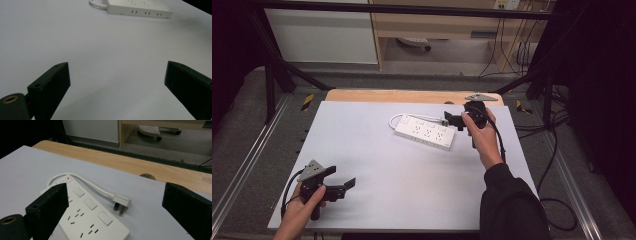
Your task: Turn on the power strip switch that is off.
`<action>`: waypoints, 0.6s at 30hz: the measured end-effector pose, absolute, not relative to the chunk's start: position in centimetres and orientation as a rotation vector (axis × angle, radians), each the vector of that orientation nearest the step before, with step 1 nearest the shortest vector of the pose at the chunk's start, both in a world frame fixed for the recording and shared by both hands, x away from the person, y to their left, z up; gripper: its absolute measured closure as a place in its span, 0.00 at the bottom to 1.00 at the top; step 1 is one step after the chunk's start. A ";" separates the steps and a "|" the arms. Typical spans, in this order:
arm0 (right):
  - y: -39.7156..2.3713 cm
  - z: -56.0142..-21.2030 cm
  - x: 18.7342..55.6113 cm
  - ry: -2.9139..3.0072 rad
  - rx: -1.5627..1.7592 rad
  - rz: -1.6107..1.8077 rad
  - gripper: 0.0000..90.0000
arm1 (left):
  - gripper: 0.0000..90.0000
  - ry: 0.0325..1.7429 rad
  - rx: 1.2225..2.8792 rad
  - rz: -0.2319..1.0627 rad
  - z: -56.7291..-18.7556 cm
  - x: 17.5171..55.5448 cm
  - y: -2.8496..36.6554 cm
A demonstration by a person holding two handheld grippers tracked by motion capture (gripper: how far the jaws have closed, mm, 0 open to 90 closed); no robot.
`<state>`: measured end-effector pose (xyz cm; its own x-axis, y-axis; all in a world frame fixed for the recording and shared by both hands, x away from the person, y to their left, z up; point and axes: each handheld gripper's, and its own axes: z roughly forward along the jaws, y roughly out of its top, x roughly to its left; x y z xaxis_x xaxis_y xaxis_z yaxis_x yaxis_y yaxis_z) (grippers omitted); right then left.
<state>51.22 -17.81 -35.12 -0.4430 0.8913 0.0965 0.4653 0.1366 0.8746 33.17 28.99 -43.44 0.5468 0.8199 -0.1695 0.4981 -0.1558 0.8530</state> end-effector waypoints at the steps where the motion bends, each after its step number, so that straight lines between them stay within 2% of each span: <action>1: -17.9 -35.0 51.0 1.967 1.299 1.260 0.08 | 0.07 1.088 1.813 0.415 -43.4 33.2 29.0; 18: -20.8 -34.1 47.1 1.953 1.236 1.315 0.07 | 0.07 1.100 1.808 0.419 -43.5 33.1 29.2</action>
<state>47.07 -20.77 -34.08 -0.4784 0.8732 0.0929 0.4145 0.1313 0.9005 33.09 29.18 -43.53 0.5374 0.8256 -0.1719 0.5024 -0.1497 0.8515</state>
